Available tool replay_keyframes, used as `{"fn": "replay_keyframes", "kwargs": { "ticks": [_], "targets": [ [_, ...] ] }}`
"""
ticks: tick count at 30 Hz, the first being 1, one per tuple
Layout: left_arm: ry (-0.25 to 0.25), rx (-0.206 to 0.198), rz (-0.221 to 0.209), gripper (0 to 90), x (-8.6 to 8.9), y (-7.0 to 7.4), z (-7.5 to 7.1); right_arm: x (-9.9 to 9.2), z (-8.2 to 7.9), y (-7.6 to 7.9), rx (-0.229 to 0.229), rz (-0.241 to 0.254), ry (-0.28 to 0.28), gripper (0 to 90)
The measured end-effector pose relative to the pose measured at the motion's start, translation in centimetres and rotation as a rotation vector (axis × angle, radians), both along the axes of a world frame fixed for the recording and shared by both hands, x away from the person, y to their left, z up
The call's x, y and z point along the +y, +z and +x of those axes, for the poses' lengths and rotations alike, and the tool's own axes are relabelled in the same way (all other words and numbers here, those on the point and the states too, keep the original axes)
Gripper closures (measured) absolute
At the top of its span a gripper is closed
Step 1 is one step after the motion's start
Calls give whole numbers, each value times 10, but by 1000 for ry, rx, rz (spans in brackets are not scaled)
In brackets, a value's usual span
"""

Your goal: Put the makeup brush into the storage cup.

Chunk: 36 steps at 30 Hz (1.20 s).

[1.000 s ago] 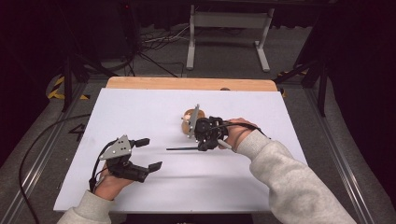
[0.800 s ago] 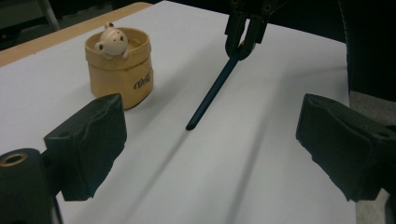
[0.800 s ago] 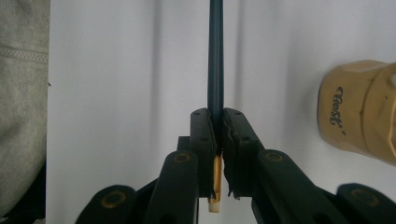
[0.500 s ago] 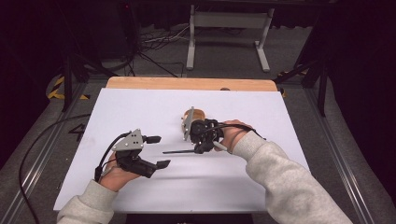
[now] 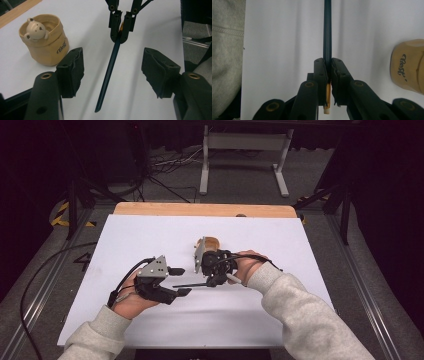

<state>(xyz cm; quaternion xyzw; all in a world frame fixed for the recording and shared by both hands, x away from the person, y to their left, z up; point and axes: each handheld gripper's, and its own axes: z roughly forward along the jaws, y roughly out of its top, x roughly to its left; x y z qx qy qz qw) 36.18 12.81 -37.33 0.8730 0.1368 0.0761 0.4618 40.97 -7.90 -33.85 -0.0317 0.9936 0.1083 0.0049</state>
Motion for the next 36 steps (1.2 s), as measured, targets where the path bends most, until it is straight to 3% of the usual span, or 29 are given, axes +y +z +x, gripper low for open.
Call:
{"fn": "replay_keyframes", "kwargs": {
  "ticks": [4,19,23,34,36],
  "targets": [
    [-9,4,18,381,-4,-1,2,2,0,-1,3,-3,5,833],
    [-59,65,154,431,-19,-7,10,4,-1,-4,12,-1,2,833],
    [-81,108,200,441,-24,-8,13,3,-2,-5,19,-14,-4,833],
    [-100,152,270,548,-29,-10,19,2,-1,-5,16,-7,10,833],
    [-105,152,290,621,-30,-12,19,2,-2,-5,17,-1,10,833]
  ]
}}
